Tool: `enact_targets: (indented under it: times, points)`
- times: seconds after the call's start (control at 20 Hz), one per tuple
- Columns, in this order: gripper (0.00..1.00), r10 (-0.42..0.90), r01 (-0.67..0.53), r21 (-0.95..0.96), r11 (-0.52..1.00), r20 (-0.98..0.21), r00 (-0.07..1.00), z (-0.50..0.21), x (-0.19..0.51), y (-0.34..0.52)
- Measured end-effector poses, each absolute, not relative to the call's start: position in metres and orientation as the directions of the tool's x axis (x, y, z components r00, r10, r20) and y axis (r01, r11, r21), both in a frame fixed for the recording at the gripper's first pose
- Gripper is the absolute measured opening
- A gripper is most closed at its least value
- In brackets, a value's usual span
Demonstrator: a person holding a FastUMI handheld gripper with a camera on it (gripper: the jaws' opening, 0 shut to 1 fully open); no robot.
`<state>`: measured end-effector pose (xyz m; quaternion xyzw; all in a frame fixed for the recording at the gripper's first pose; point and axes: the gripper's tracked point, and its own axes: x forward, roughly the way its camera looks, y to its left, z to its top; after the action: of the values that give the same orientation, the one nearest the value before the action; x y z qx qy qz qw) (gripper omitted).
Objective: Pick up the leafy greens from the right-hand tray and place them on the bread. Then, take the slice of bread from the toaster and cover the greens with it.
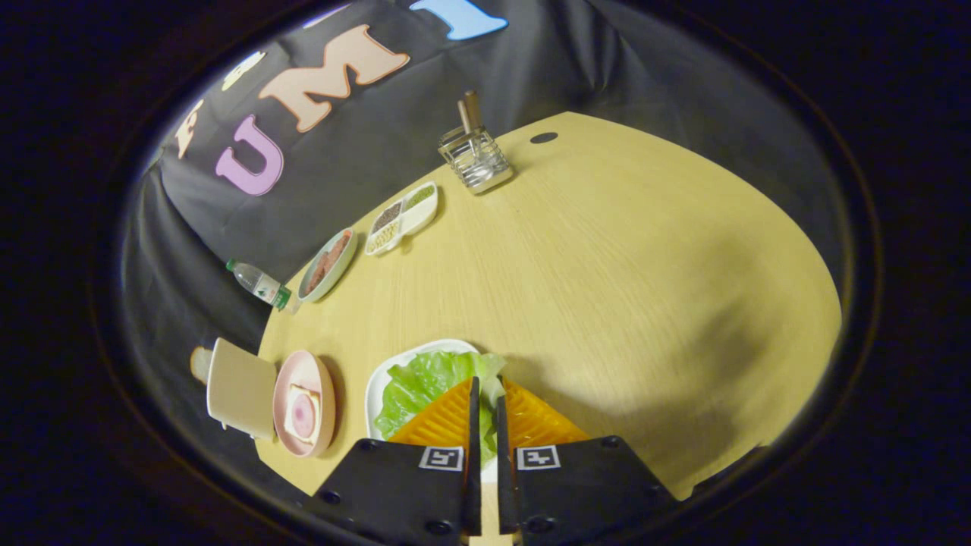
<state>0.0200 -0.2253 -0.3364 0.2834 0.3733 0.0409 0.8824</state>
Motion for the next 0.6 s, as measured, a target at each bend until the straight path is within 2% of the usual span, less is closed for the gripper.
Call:
enact_targets:
  times: [0.25, 0.6]
  points:
    - [0.05, 0.264, 0.113, 0.483, 0.869, -0.644, 0.718, -0.324, 0.019, -0.220]
    - [0.05, 0.251, 0.057, 0.445, 0.894, -0.601, 0.759, -0.272, 0.017, -0.193]
